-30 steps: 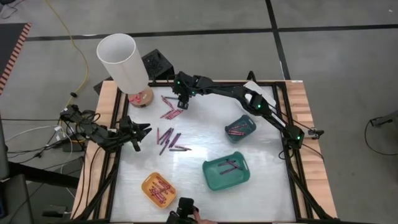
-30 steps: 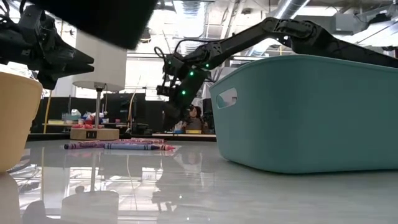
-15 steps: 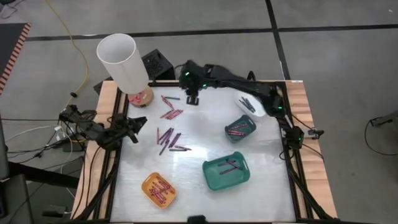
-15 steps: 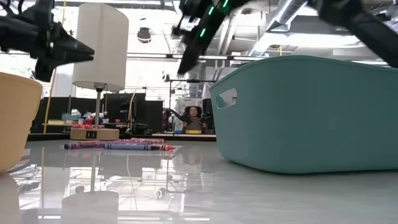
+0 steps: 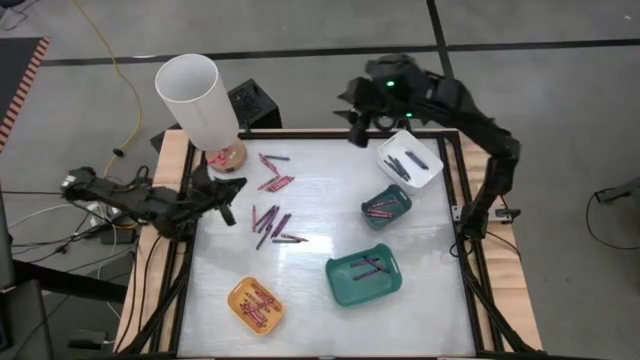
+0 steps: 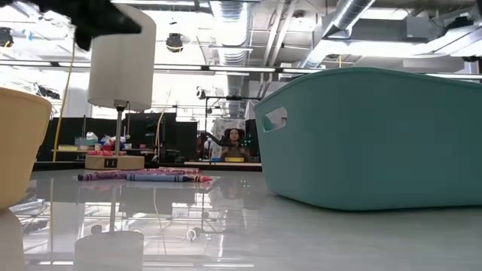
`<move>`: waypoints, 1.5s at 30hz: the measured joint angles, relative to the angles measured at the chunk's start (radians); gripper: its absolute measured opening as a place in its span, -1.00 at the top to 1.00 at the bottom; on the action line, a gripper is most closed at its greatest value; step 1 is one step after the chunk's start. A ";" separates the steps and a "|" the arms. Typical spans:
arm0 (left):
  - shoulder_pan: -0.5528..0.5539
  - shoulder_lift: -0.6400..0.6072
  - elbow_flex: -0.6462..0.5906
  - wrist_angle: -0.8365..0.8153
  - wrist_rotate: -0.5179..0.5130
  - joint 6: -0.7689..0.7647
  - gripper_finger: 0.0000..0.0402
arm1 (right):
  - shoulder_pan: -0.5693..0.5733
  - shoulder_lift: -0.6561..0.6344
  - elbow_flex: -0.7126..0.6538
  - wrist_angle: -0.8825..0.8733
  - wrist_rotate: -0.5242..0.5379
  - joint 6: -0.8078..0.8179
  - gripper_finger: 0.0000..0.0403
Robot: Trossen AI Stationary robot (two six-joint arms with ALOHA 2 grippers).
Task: Sort crayons
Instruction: Put the blue crayon into the white bin
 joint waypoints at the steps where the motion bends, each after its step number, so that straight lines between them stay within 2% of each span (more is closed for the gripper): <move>1: 0.036 0.041 0.047 -0.043 0.062 0.000 1.00 | 0.000 -0.012 0.000 -0.004 0.000 0.000 0.16; 4: 0.164 0.164 0.193 -0.199 0.240 -0.008 1.00 | 0.000 -0.039 0.000 -0.008 0.000 0.000 0.16; 6: 0.258 0.240 0.283 -0.289 0.320 -0.005 1.00 | 0.000 -0.053 0.000 -0.020 0.000 0.000 0.16; 8: 0.354 0.307 0.364 -0.359 0.392 0.027 1.00 | 0.000 -0.061 0.000 -0.043 0.000 0.000 0.16; 11: 0.499 0.395 0.455 -0.439 0.562 0.097 0.97 | 0.000 -0.060 0.000 -0.105 -0.001 0.000 0.16; 17: 0.766 0.534 0.524 -0.488 0.896 0.217 0.73 | 0.000 -0.046 -0.001 -0.255 -0.005 0.000 0.16; 23: 0.969 0.682 0.531 -0.479 1.057 0.362 0.40 | 0.000 -0.044 -0.001 -0.323 -0.008 -0.008 0.16; 28: 1.066 0.827 0.531 -0.465 1.103 0.467 0.28 | -0.006 -0.044 -0.001 -0.349 -0.008 -0.024 0.16; 35: 1.097 0.991 0.541 -0.444 1.063 0.679 0.28 | -0.012 -0.044 -0.001 -0.350 -0.010 -0.057 0.16; 39: 1.096 1.083 0.630 -0.507 1.014 0.765 0.28 | -0.021 -0.044 -0.001 -0.350 -0.012 -0.061 0.16; 42: 1.099 1.156 0.719 -0.574 0.973 0.772 0.28 | -0.028 -0.044 -0.001 -0.350 -0.013 -0.061 0.16; 45: 1.087 1.202 0.781 -0.660 1.019 0.713 0.28 | -0.031 -0.044 -0.001 -0.359 -0.014 -0.060 0.16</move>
